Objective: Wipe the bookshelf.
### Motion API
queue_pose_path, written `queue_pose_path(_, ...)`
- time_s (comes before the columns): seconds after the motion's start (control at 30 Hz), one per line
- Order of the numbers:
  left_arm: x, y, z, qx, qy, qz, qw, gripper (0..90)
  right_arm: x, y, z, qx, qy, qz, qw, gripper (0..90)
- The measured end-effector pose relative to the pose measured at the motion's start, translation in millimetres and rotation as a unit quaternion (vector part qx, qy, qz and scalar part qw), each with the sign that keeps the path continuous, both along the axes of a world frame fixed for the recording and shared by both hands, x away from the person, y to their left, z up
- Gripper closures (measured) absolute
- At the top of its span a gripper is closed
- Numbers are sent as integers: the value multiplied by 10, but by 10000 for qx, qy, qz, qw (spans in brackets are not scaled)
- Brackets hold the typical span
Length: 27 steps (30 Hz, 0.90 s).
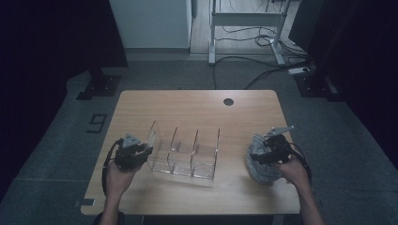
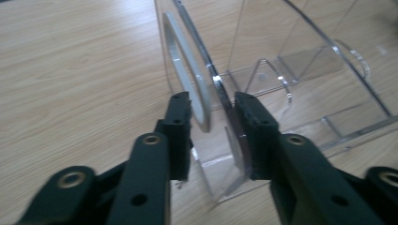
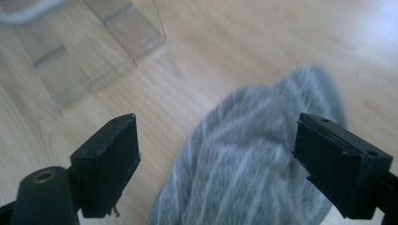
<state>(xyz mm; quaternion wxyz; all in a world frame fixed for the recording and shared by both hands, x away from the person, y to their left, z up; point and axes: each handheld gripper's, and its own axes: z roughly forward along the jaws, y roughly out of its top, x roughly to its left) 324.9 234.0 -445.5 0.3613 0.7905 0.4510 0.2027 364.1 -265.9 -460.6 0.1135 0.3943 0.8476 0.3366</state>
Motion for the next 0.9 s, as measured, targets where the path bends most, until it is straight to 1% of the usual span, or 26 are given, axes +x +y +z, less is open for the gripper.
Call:
queue_pose_path(0.03,1,-2,-6,7,-42,-8,10000,692,-8,-11,-33,-40,70,-6,10000,134)
queue_pose_path(0.1,1,-5,-10,-3,-38,-20,10000,708,-16,-27,-94,-174,117,-31,9998,141)
queue_pose_path(0.17,-4,-23,-15,34,-79,17,10000,733,-14,-35,-176,-242,246,-78,9994,139)
queue_pose_path(0.27,-10,-42,-22,65,-112,85,9999,741,18,-27,-348,-397,468,-119,9980,139)
queue_pose_path(0.33,-18,-51,-30,101,-177,103,9997,743,39,-16,-431,-458,617,-101,9970,138)
queue_pose_path(0.37,-20,-54,-30,115,-188,110,9997,743,40,-7,-453,-499,648,-121,9966,139)
queue_pose_path(0.43,-17,-57,-31,111,-176,131,9997,745,39,14,-498,-697,627,-159,9955,173)
queue_pose_path(0.47,-15,-59,-34,115,-180,144,9997,753,33,27,-523,-797,669,-203,9944,200)
queue_pose_path(0.5,-13,-63,-41,104,-191,181,9996,758,32,29,-538,-856,649,-236,9939,225)
queue_pose_path(0.57,-6,-51,-47,61,-190,214,9996,769,22,31,-554,-890,658,-277,9935,289)
queue_pose_path(0.6,-3,-45,-50,28,-194,231,9995,773,16,24,-563,-917,610,-265,9936,324)
queue_pose_path(0.67,4,-28,-56,-30,-198,224,9995,776,3,14,-571,-956,615,-315,9930,408)
queue_pose_path(0.7,4,-28,-56,-30,-198,224,9995,776,3,14,-571,-956,615,-315,9930,408)
queue_pose_path(0.73,11,-13,-55,-43,-176,182,9997,776,-1,7,-578,-979,597,-331,9929,431)
queue_pose_path(0.77,15,-7,-53,-42,-171,170,9997,776,-1,-5,-582,-965,610,-420,9926,467)
queue_pose_path(0.8,19,-4,-52,-24,-172,172,9997,778,-1,-8,-582,-948,632,-446,9925,485)
queue_pose_path(0.83,27,2,-51,1,-176,183,9997,788,-8,-12,-579,-958,644,-491,9921,530)
queue_pose_path(0.9,41,15,-50,17,-178,218,9996,795,-10,-21,-574,-938,663,-523,9920,560)
